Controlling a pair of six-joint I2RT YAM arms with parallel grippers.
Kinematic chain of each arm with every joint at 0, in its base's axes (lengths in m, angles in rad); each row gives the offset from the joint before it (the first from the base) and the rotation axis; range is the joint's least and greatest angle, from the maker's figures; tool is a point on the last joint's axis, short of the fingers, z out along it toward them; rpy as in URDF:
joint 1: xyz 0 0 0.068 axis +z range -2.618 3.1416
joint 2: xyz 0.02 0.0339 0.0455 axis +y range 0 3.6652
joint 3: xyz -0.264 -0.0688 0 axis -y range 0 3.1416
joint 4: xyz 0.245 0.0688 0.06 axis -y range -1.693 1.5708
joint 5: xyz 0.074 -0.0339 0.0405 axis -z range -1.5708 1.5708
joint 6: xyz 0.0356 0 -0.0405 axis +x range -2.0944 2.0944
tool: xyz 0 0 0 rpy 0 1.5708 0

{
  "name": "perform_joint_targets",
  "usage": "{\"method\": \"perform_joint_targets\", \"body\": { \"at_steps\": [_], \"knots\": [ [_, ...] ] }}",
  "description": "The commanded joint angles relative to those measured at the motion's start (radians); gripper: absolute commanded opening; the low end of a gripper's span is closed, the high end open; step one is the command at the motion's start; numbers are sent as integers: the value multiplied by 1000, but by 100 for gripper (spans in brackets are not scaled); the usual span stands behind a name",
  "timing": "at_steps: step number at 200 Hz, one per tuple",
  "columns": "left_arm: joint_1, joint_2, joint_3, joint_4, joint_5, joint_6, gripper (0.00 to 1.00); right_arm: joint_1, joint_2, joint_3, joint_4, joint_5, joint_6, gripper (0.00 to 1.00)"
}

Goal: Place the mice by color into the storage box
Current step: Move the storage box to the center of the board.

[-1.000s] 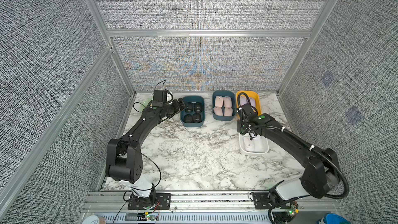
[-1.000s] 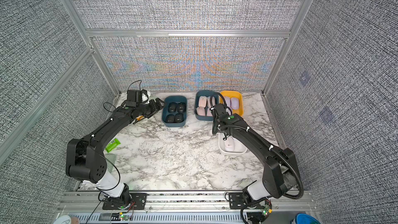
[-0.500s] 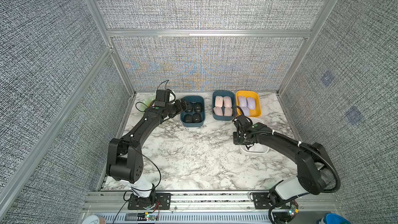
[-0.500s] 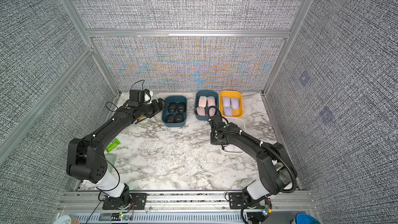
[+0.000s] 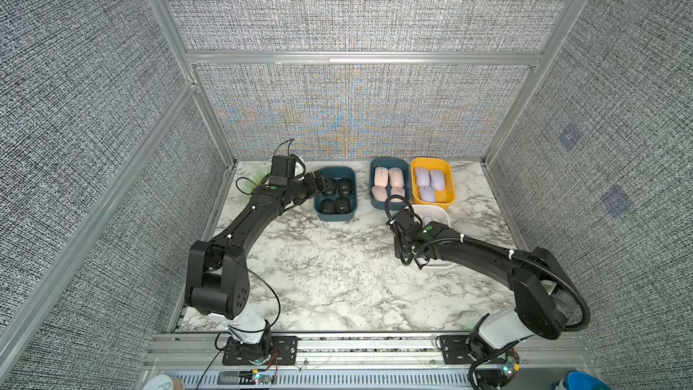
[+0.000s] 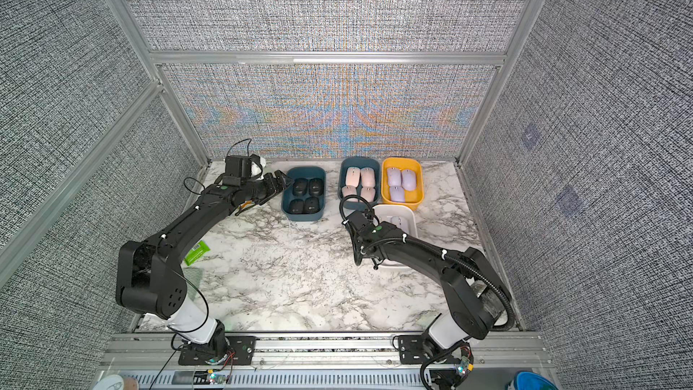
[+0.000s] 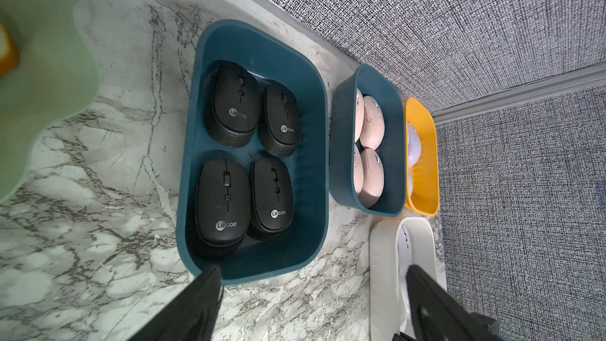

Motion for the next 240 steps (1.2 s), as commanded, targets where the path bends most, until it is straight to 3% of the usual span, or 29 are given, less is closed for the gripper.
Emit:
{"method": "perform_joint_targets", "body": {
  "at_steps": [1,40,79,128,172,214,240],
  "knots": [
    [0,-6,10,-19,-11,20,89,85,14,23,2,10,107,9],
    [0,-14,12,-23,-26,25,89,199,126,147,58,-64,165,9],
    [0,-18,18,-35,-51,35,89,232,249,295,93,-76,221,10],
    [0,-16,23,-41,-62,43,89,257,317,380,84,-95,210,31],
    [0,-18,23,-38,-60,51,89,254,181,328,67,-55,132,50],
    [0,-91,-1,16,-81,103,89,250,-148,163,113,60,5,59],
    [-8,-189,-25,64,-160,163,90,251,-361,112,164,150,-125,62]
  ]
}}
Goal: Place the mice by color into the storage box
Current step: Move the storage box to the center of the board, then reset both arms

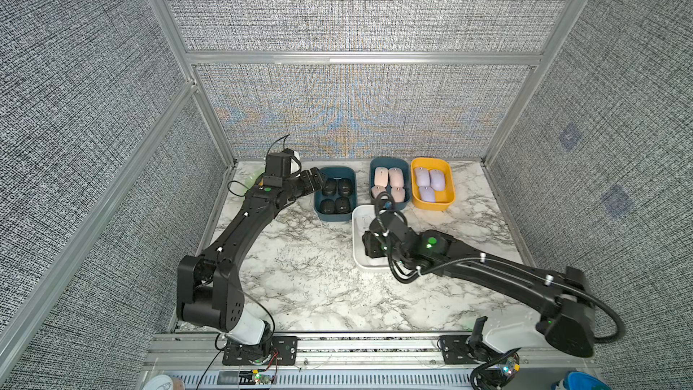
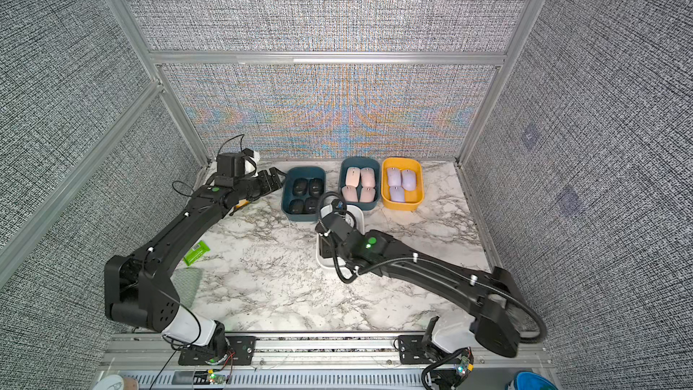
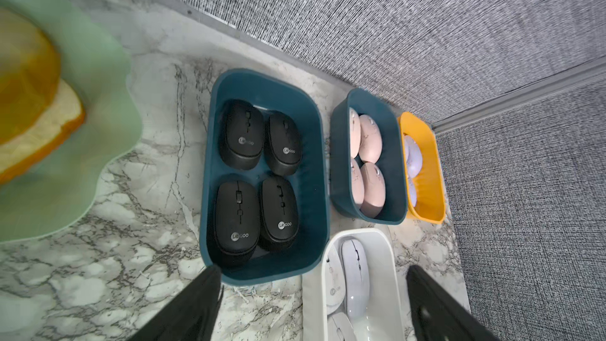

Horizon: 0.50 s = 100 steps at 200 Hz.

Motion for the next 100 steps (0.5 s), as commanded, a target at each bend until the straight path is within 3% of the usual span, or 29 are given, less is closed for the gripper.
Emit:
{"method": "perform_joint_targets", "body": {
  "at_steps": [1,16,19,24,28,30,33,53,61,74,81,100],
  "knots": [
    [-9,-70,-12,75,-86,84,90,0,-148,-33,67,118,-155,62],
    [-36,-137,-14,70,-214,143,90,2,-243,-44,117,150,-274,65],
    [-44,-152,-17,74,-233,160,98,2,-256,-44,126,153,-295,66],
    [-58,-178,-24,82,-275,185,99,1,-272,-41,134,160,-349,66],
    [-66,-200,-34,89,-302,193,99,2,-282,-34,135,172,-387,77],
    [-68,-211,-41,94,-313,193,99,1,-285,-32,133,182,-400,93],
    [-71,-230,-52,102,-325,187,99,1,-289,-31,136,200,-410,98],
    [-81,-388,-233,241,-391,121,99,-4,-284,-102,206,279,-554,99],
    [-81,-450,-325,320,-386,167,99,-4,-256,-130,219,334,-620,99],
    [-82,-537,-446,402,-404,215,99,-39,-189,-136,207,449,-604,99],
    [-81,-576,-509,423,-449,229,99,-85,-161,-120,171,402,-584,99],
    [-81,-668,-639,479,-593,267,99,-281,-146,-110,176,1,-553,99]
  ]
}}
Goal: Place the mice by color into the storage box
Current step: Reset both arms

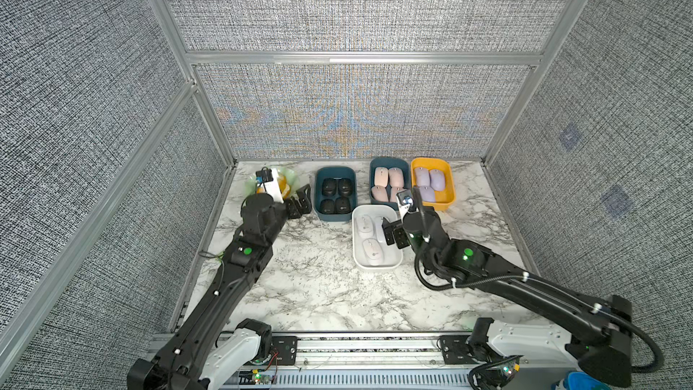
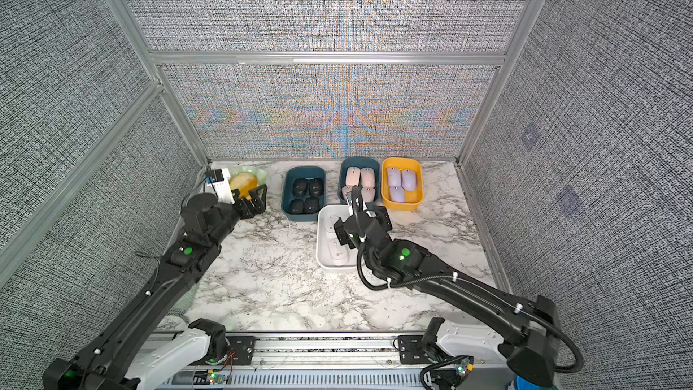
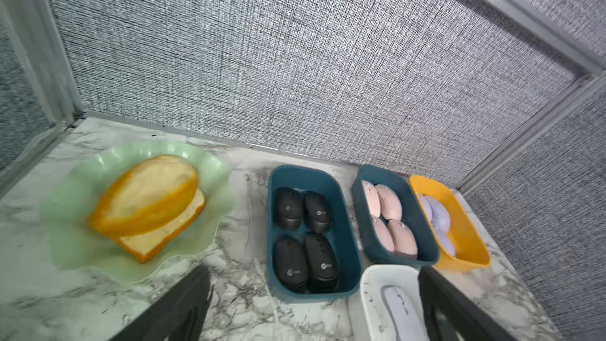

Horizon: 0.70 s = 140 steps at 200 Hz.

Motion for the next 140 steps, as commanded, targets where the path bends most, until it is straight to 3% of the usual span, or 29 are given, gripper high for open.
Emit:
{"method": "perform_joint_targets", "body": {
  "at_steps": [1,11,27,42,67,90,108,140],
  "knots": [
    [2,-84,-117,165,-192,92,99,-166,7,11,24,-264,-15,99],
    [3,-120,-178,217,-237,176,99,-236,-8,-24,90,-311,12,99],
    [4,-148,-278,318,-302,319,99,-329,-47,-129,228,-326,-62,99],
    [6,-130,-360,421,-392,365,99,-448,-94,-228,340,-386,-104,99],
    [15,-19,-465,615,-410,419,99,-657,-129,-369,475,-505,-147,99],
    [41,91,-542,810,-380,483,99,-799,-121,-459,544,-569,-203,99],
    [90,166,-530,826,-315,501,99,-869,-94,-520,652,-585,-188,99],
    [199,275,-579,970,-217,409,99,-921,-20,-605,810,-599,-172,99]
  ]
}}
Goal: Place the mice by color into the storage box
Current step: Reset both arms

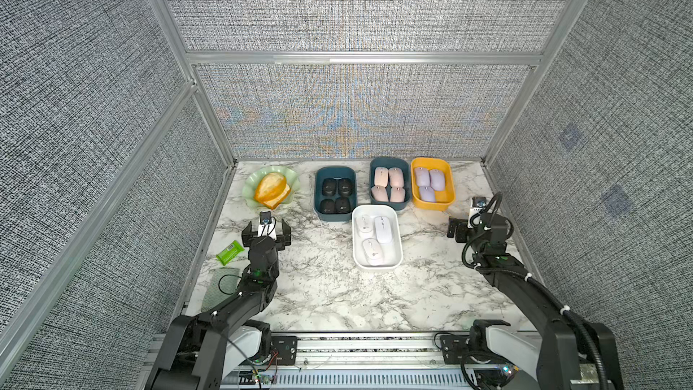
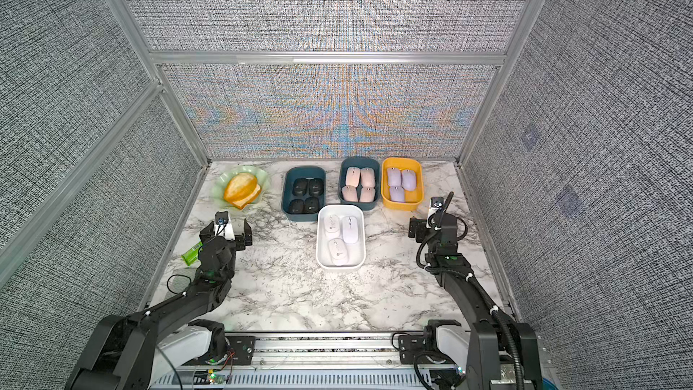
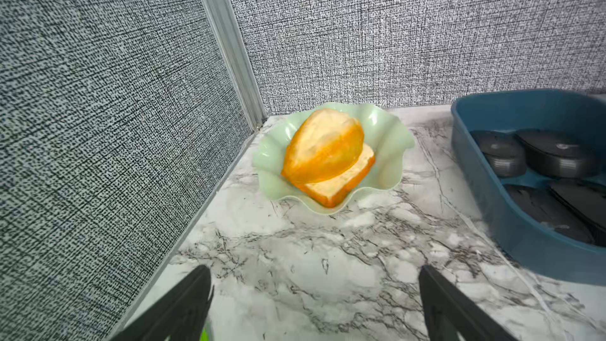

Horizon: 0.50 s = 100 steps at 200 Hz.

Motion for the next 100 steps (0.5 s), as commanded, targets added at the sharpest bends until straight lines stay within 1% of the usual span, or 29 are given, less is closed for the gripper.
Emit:
{"method": "perform_joint_targets", "body": {
  "at_steps": [1,13,20,32,37,47,56,66,85,95,100],
  "knots": [
    [65,66,-33,190,88,-51,99,-25,46,-54,212,-48,-5,99],
    [81,144,-50,270,143,-46,99,-51,91,-77,260,-95,14,99],
    [87,206,-64,354,177,-34,99,-67,116,-86,285,-127,18,99],
    [89,272,-68,441,177,-14,99,-71,157,-107,371,-139,44,99],
    [91,277,-53,416,175,-17,99,-72,175,-120,425,-152,46,99],
    [97,271,6,287,167,-41,99,-71,214,-137,515,-166,53,99],
    [122,291,35,255,215,-47,99,-70,242,-139,555,-176,48,99],
    [139,293,62,199,242,-54,99,-69,270,-141,583,-156,48,99],
    [147,295,66,192,257,-56,99,-69,361,-186,741,-94,74,99],
    [148,298,67,201,255,-56,99,-69,415,-210,854,-79,80,99],
    [147,297,67,194,256,-56,99,-70,426,-210,874,-81,81,99]
  ]
}}
